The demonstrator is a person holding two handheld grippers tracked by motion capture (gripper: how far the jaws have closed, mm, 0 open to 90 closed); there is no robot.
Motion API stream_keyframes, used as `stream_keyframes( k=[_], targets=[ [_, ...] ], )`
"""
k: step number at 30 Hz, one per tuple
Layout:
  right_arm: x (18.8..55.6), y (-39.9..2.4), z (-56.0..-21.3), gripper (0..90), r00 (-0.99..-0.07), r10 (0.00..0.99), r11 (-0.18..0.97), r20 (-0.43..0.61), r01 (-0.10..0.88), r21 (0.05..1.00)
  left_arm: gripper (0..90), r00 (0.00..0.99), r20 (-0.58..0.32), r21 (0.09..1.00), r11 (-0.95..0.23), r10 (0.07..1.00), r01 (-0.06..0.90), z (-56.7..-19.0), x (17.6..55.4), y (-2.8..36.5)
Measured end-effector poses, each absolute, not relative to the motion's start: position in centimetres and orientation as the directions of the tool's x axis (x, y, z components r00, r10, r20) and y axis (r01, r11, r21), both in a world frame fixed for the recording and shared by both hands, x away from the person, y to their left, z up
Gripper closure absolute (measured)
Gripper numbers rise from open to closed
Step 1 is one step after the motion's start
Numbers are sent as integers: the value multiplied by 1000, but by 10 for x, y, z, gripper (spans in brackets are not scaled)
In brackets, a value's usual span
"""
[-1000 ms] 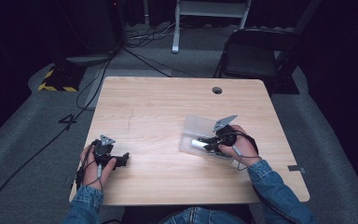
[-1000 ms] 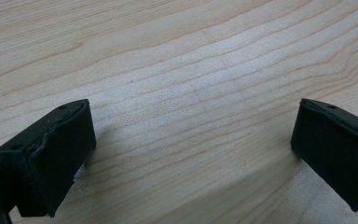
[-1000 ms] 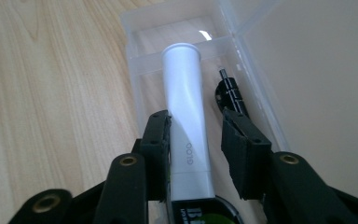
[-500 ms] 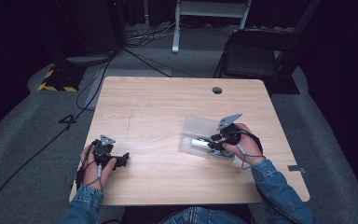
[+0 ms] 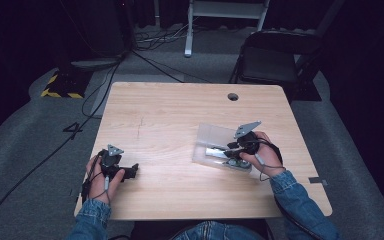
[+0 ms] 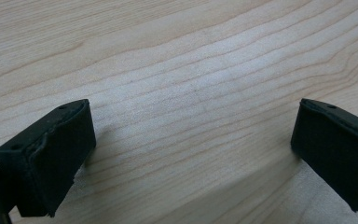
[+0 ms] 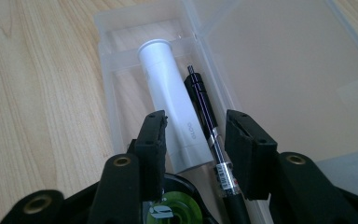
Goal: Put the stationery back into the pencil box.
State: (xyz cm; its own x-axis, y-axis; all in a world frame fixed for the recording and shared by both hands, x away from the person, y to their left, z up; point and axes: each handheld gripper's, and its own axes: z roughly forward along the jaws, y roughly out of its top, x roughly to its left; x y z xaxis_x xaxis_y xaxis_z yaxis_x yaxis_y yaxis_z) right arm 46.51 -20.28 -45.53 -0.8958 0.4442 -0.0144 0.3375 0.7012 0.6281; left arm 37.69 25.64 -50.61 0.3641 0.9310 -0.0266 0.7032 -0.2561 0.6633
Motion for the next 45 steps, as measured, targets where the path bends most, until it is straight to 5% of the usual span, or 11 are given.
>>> stream_keyframes(
  k=[16, 27, 45],
  targets=[
    [454, -225, -432, 561, -868, 496, 640, -34, 338, 690, 0, 366, -26, 663, -258, 930, 703, -506, 377, 257],
    [439, -266, -418, 374, -805, 592, 548, -41, 364, 753, 0, 373, -23, 663, -265, 928, 700, -506, 376, 258],
    [430, -326, -427, 269, -679, 734, 439, 0, 475, 763, 0, 365, -26, 664, -257, 931, 702, -506, 379, 258]
  ],
)
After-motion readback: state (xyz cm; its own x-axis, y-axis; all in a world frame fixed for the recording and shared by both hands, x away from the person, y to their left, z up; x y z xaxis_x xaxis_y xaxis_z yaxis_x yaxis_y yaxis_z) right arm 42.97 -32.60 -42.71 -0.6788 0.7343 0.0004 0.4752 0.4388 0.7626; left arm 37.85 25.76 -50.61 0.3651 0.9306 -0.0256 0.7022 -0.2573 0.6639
